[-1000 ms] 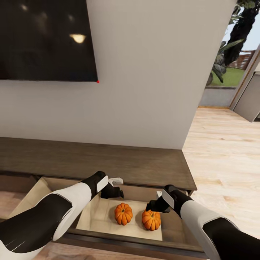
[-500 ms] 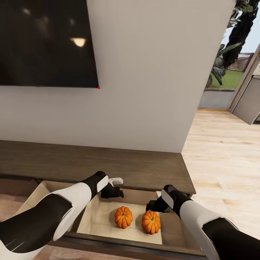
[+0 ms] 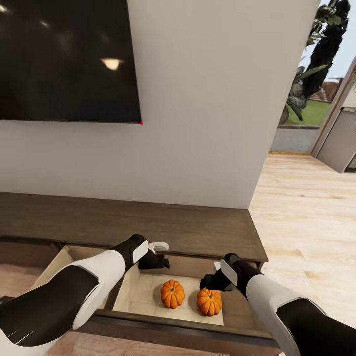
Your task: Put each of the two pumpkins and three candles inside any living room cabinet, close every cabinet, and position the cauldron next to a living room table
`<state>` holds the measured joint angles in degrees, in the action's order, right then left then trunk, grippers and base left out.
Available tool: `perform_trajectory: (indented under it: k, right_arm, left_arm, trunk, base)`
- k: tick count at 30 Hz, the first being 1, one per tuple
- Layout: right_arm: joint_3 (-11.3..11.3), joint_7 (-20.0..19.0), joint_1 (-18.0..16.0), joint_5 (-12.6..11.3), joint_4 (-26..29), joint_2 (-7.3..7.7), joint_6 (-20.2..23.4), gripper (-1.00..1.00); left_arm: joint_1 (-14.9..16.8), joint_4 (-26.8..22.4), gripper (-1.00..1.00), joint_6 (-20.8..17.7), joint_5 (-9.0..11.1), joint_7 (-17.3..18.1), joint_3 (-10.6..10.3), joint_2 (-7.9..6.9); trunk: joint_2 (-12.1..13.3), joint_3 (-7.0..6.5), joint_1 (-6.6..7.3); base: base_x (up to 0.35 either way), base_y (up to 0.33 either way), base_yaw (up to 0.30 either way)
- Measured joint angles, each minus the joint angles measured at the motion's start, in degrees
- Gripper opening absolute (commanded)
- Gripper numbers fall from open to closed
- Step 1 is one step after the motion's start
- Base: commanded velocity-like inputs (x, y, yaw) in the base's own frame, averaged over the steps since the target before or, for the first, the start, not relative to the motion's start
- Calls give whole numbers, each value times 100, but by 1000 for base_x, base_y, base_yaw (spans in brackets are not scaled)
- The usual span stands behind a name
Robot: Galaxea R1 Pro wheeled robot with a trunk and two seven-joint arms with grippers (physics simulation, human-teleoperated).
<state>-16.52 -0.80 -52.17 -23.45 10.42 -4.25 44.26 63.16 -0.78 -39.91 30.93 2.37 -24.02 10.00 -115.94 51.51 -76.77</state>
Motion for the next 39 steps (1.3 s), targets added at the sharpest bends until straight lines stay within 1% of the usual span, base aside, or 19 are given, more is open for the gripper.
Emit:
perform_trajectory:
  k: [5, 17, 33, 39]
  right_arm:
    - [-5, 0, 0, 3, -1, 0, 1, 100]
    - [-6, 0, 0, 6, -1, 0, 1, 100]
    - [-5, 0, 0, 5, -1, -5, 1, 100]
    - [-3, 2, 0, 5, -1, -58, 1, 100]
  left_arm:
    - [-1, -2, 100, 12, 0, -5, -4, 0]
    - [-1, -2, 100, 25, -8, -2, -7, 0]
    - [0, -2, 100, 25, -9, -6, -8, 0]
    - [-1, -2, 100, 25, -9, -6, -8, 0]
  trunk:
    - [0, -22, 2]
    - [0, -25, 3]
    - [640, -325, 354]
    - [881, -466, 486]
  base:
    - [-101, 74, 0]
    - [-3, 2, 0]
    - [0, 0, 0]
    - [0, 0, 0]
